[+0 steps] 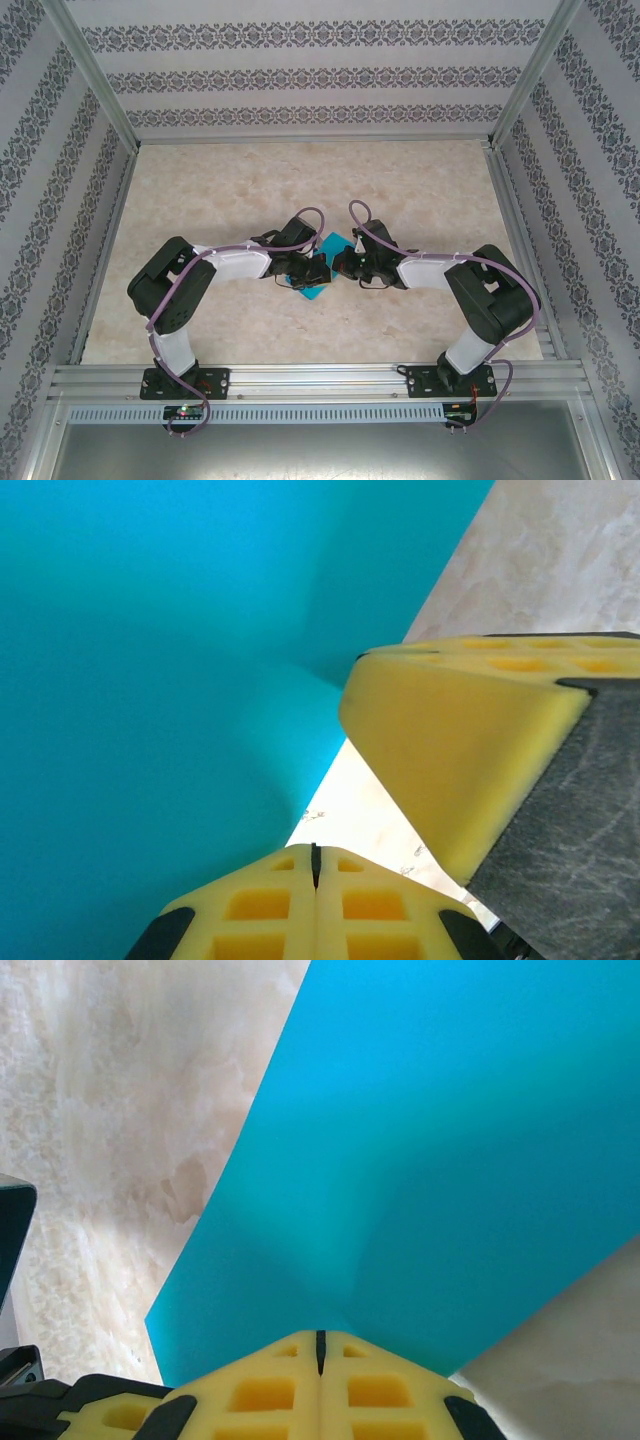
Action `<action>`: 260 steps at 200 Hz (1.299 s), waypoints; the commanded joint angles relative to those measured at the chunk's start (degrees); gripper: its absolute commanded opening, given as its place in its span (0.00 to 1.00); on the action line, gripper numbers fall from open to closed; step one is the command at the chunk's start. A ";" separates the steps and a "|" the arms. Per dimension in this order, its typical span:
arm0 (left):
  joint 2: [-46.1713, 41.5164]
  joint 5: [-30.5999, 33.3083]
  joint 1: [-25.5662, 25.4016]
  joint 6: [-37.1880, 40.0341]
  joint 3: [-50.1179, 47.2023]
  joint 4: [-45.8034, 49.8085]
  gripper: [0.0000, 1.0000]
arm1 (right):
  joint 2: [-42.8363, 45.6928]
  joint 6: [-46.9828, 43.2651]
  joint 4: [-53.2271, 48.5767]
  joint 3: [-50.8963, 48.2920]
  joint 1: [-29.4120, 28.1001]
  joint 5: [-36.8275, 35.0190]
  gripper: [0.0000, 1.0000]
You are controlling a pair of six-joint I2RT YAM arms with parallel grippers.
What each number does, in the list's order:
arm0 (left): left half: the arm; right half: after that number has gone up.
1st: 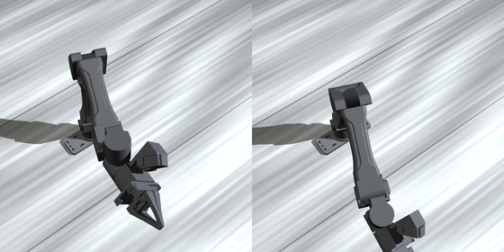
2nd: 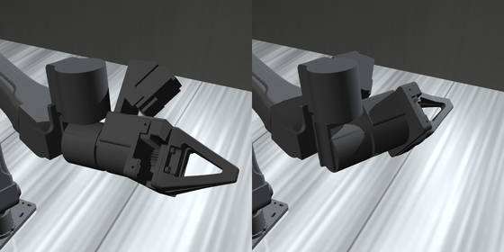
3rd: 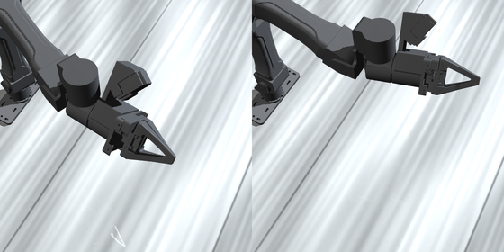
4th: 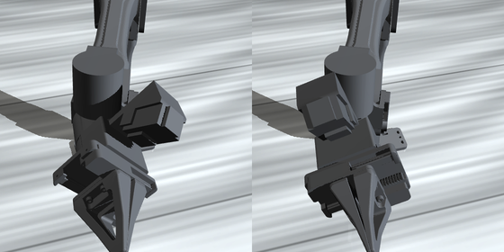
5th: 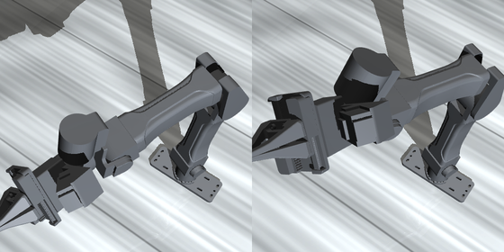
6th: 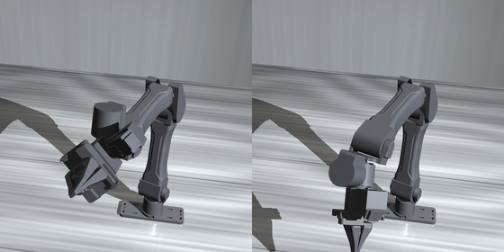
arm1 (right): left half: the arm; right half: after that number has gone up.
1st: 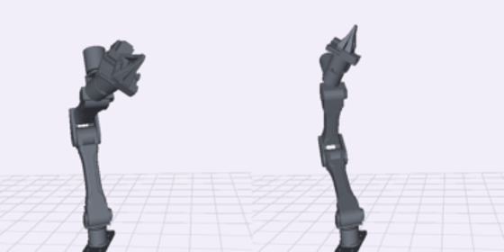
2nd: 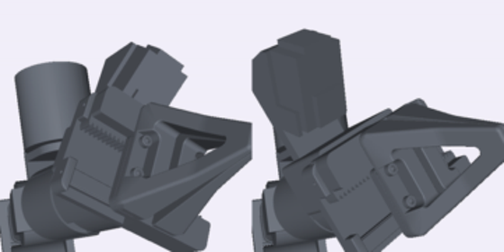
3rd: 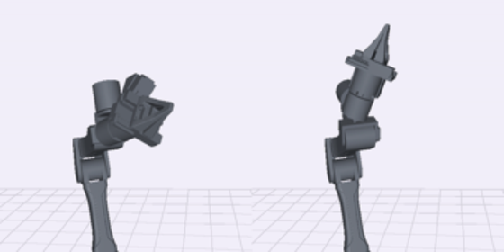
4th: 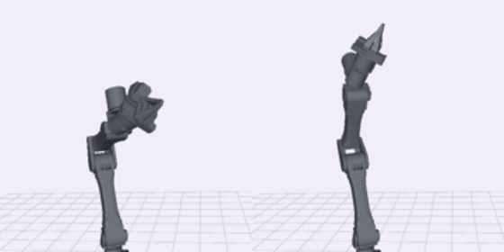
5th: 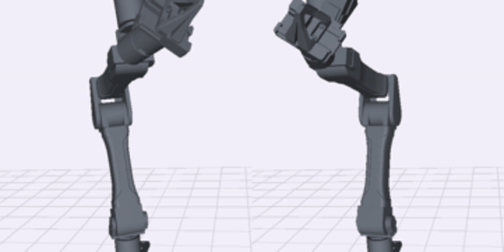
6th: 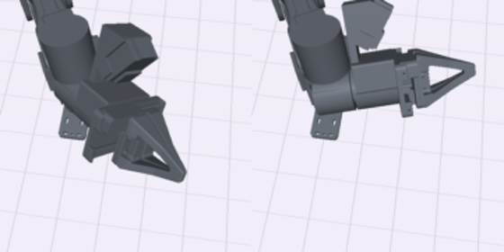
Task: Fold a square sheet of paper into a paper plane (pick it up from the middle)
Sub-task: First fold in half a square sheet of paper at the center of the table.
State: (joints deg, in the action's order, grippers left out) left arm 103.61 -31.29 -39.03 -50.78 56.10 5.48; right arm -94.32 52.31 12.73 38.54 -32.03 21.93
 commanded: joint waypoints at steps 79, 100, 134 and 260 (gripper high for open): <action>3.08 3.25 -0.61 1.65 0.60 3.05 0.00 | -3.96 -0.90 0.89 0.80 -0.22 1.82 0.00; 3.07 3.30 -0.61 1.72 0.64 3.30 0.00 | -4.81 -1.16 0.12 1.08 -0.21 1.54 0.00; 2.57 2.65 -0.61 2.44 1.43 3.14 0.00 | -4.45 -1.57 -0.87 0.95 -0.22 0.38 0.00; 6.47 6.97 -0.60 5.52 2.91 16.58 0.00 | -5.65 -4.05 -3.94 3.74 2.11 0.74 0.00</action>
State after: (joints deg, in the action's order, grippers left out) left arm 107.18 -27.53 -39.00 -47.55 59.68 11.14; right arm -98.41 50.52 11.35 40.34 -31.53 23.33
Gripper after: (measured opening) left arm 0.066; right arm 0.037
